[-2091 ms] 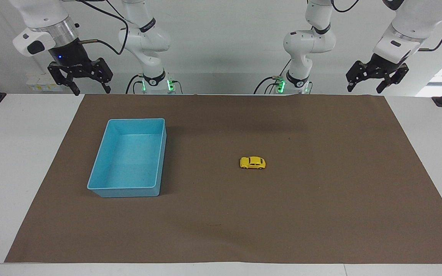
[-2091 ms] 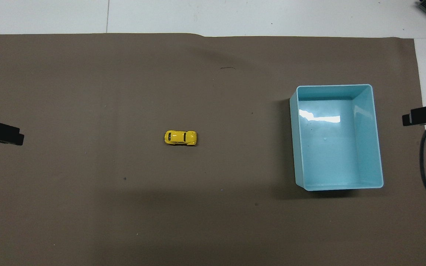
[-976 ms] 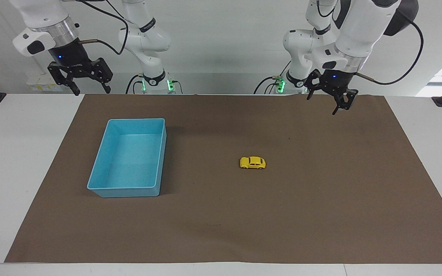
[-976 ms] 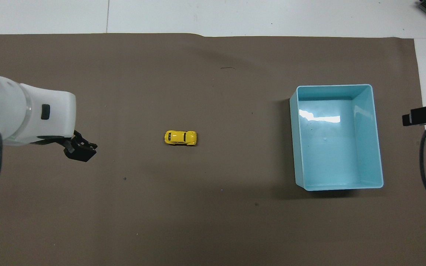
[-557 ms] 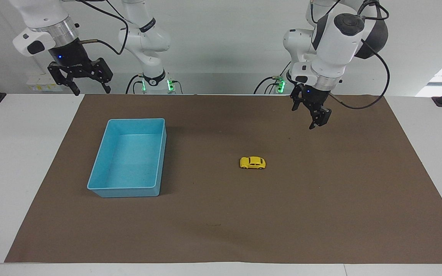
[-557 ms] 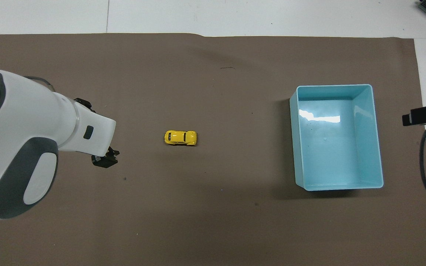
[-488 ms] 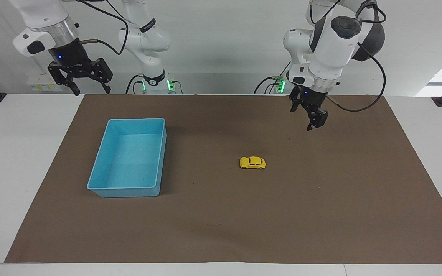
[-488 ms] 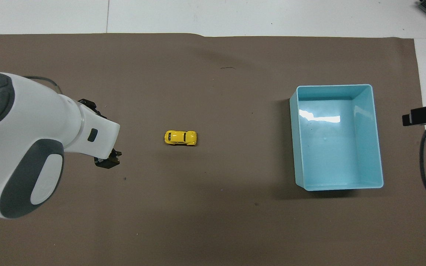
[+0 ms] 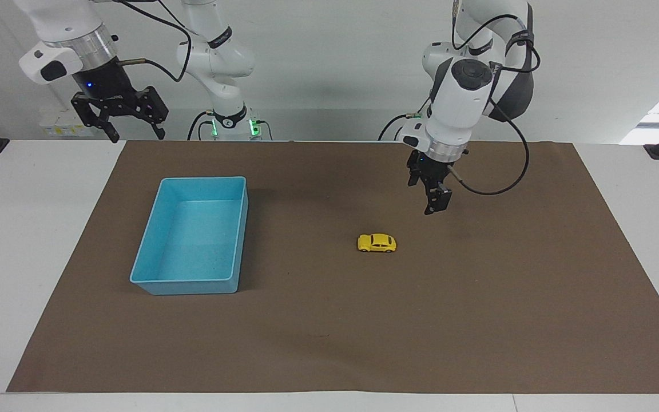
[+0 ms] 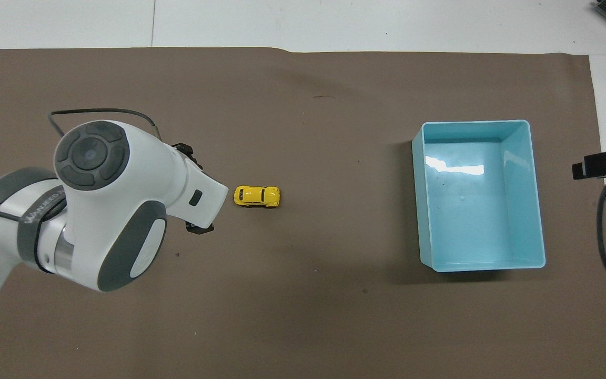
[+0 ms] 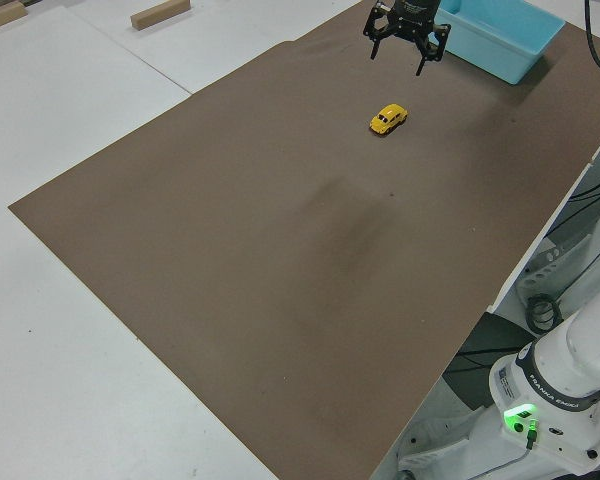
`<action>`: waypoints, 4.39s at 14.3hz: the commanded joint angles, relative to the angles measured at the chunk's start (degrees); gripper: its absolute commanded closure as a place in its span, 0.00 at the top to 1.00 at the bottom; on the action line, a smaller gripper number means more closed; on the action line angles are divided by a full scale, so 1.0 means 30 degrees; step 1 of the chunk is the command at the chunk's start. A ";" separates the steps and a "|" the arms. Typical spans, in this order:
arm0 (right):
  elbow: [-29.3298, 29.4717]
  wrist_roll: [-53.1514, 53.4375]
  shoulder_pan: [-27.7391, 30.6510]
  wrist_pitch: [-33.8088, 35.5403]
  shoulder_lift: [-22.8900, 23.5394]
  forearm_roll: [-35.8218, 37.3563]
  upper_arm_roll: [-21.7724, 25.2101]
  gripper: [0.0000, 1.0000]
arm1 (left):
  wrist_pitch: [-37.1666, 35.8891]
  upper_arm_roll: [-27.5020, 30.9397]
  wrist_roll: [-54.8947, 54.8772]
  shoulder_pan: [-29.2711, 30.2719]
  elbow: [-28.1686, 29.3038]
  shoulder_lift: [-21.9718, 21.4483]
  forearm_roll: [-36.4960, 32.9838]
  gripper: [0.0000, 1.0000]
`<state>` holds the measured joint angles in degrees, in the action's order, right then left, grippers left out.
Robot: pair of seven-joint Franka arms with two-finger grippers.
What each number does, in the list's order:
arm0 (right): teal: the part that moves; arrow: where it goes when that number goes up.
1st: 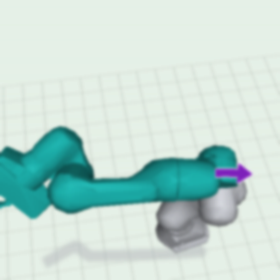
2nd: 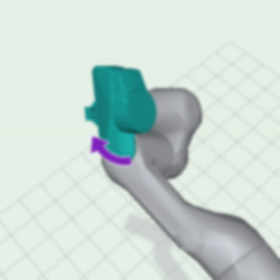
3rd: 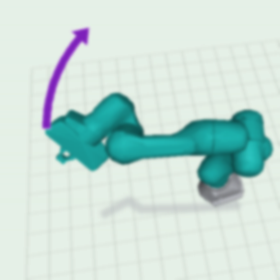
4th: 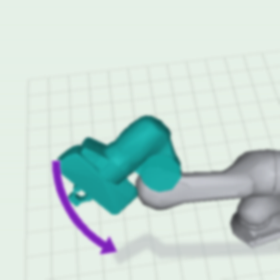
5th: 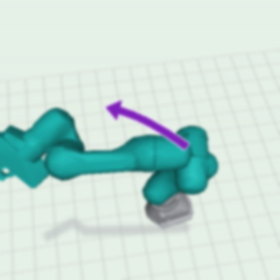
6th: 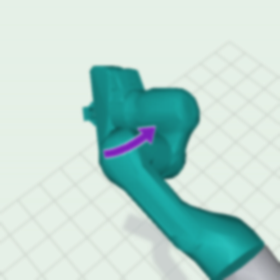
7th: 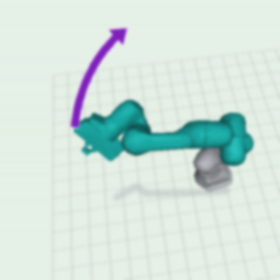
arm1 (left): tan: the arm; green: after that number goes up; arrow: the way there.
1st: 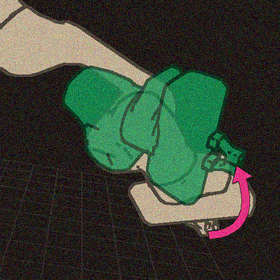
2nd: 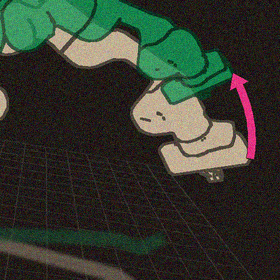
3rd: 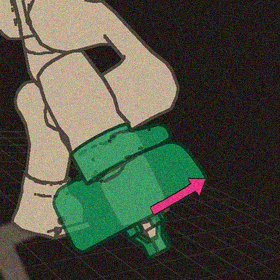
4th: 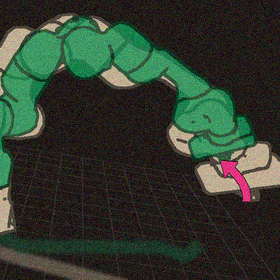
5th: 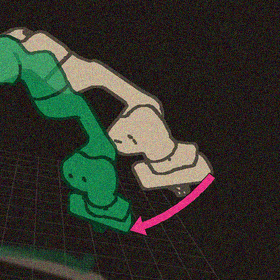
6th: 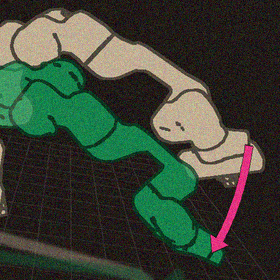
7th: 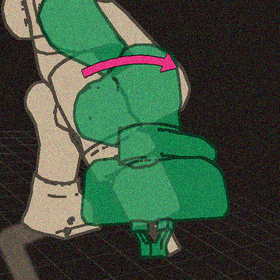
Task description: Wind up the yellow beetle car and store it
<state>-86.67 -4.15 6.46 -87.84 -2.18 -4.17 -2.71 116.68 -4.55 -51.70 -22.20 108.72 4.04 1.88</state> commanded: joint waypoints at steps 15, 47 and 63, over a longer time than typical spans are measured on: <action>-0.0290 -0.0052 0.0192 -0.0076 -0.0239 -0.0221 -0.0121 1.00 | 0.7042 0.0462 0.3025 -0.3115 0.1202 0.5270 -0.1652 1.00; -0.0290 -0.0052 0.0192 -0.0076 -0.0239 -0.0220 -0.0121 1.00 | 0.5903 0.0374 -0.0249 -0.1362 0.2635 0.4485 -0.1595 0.00; -0.0290 -0.0052 0.0192 -0.0076 -0.0239 -0.0220 -0.0121 1.00 | 0.1396 0.0403 -0.2952 0.0721 0.0943 0.1379 -0.1477 1.00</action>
<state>-86.67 -4.15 6.46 -87.84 -2.18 -4.17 -2.71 125.47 -3.34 -60.36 -20.56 114.54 10.79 -2.40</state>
